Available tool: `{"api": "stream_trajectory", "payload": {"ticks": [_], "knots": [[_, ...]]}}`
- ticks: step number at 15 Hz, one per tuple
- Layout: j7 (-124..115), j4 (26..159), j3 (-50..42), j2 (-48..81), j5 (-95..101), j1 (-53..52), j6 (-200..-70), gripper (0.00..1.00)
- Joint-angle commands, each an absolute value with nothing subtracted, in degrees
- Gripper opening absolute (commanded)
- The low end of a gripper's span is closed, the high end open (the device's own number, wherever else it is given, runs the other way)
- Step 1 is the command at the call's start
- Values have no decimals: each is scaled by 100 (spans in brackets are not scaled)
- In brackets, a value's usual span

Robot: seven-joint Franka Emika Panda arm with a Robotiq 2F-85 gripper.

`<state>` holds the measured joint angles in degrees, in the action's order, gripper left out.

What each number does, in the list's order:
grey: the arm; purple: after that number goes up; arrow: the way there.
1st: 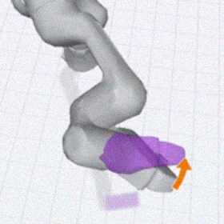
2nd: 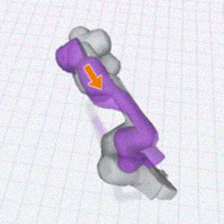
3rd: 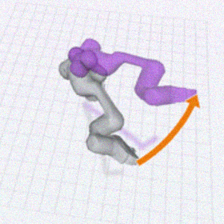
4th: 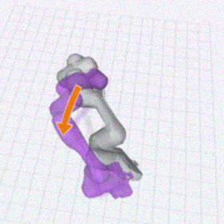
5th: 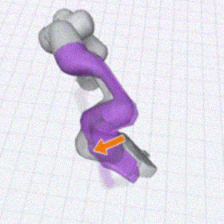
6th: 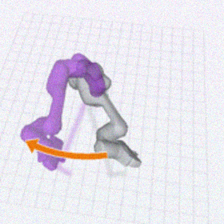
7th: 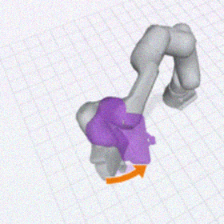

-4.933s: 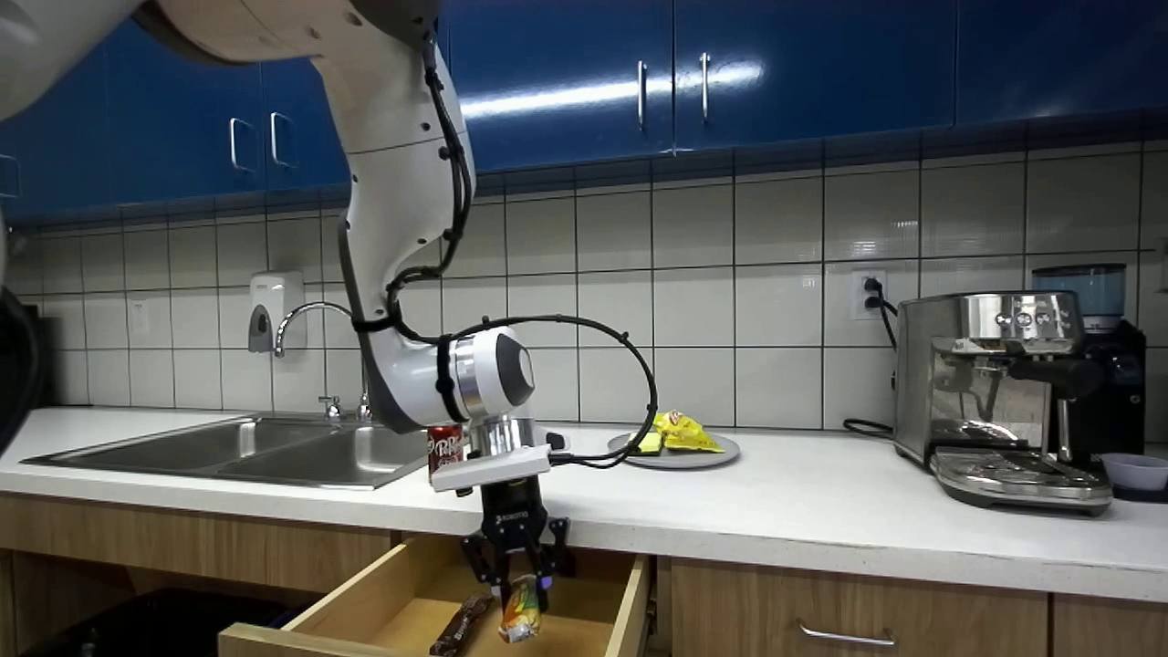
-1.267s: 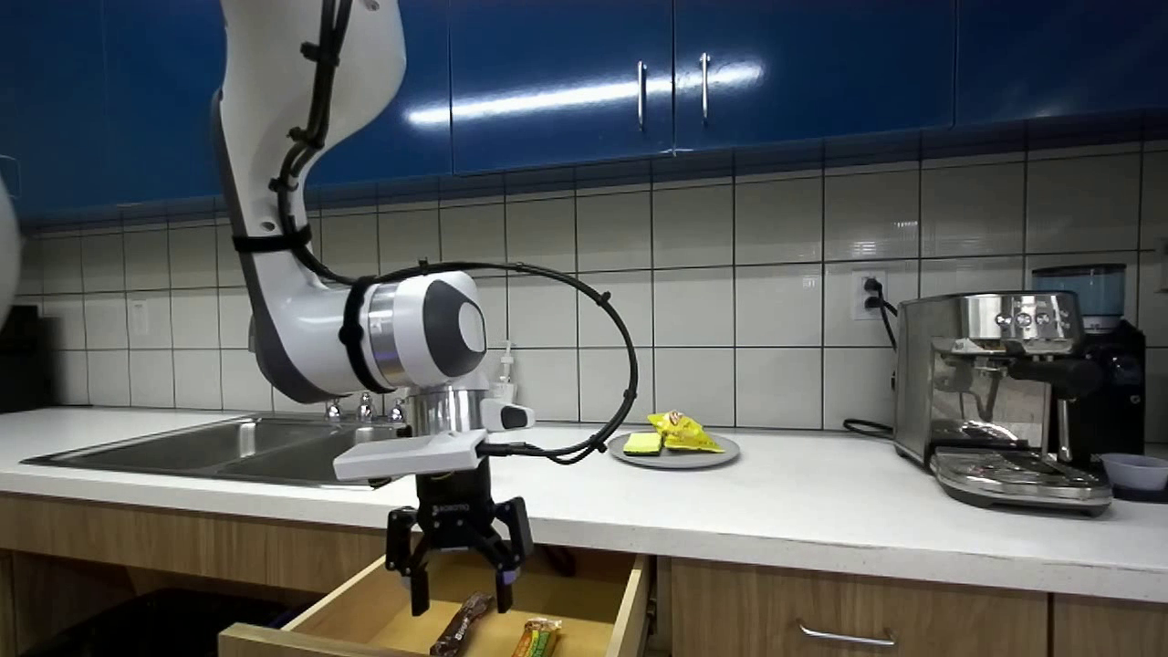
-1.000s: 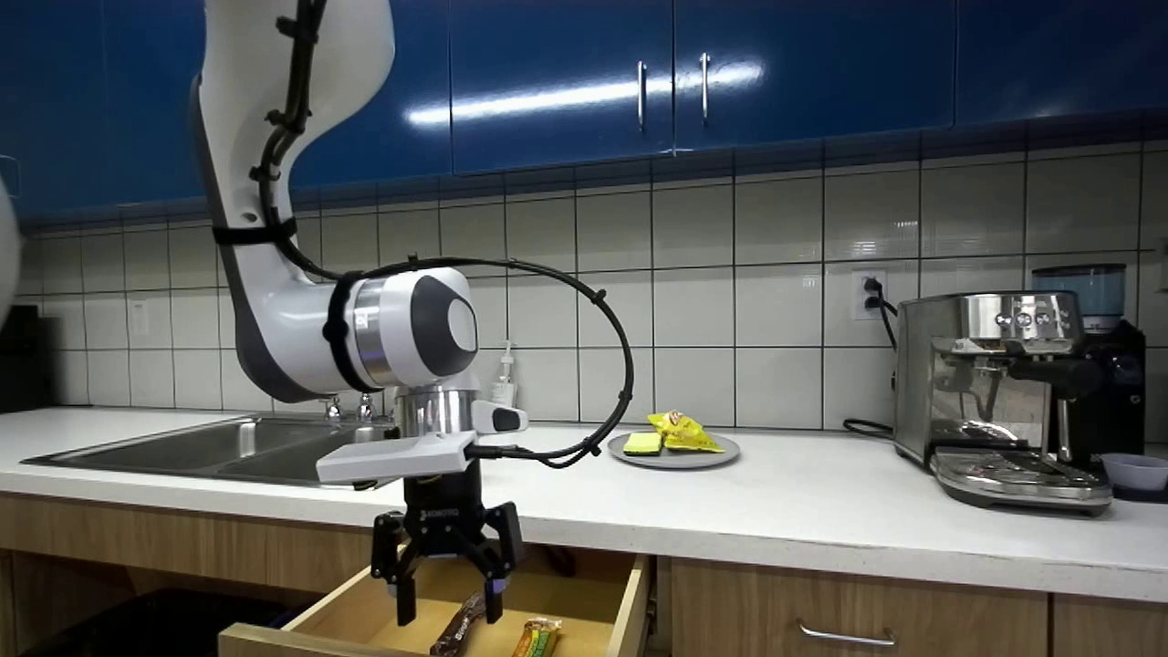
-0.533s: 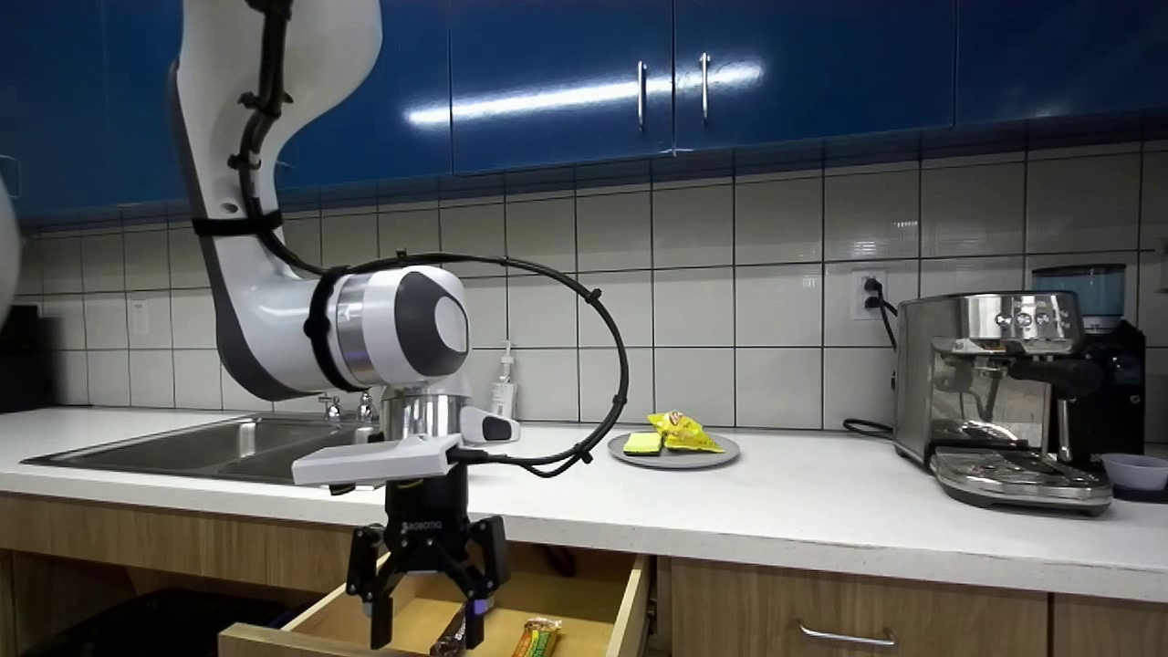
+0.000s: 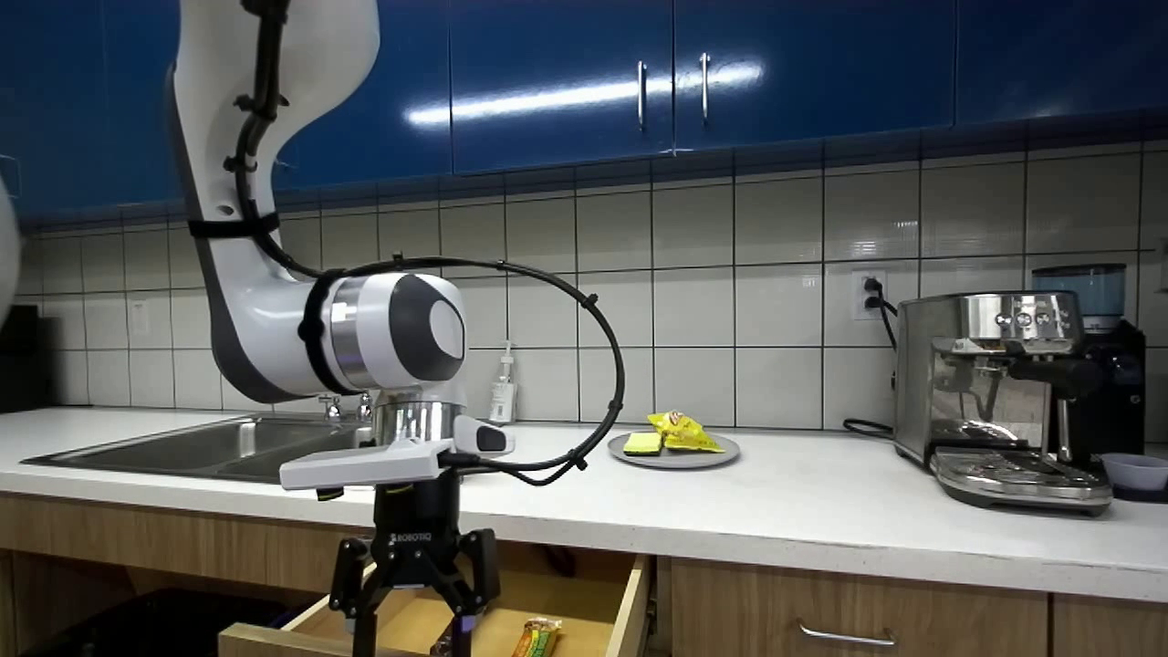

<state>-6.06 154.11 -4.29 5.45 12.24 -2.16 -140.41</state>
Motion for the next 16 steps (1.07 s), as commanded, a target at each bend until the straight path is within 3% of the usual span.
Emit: {"api": "stream_trajectory", "payload": {"ticks": [1, 16], "knots": [[-506, 15305, -316, 675, 1139, -134, -13850, 100], [-771, 14454, -288, 1952, 603, -207, -14163, 100]]}}
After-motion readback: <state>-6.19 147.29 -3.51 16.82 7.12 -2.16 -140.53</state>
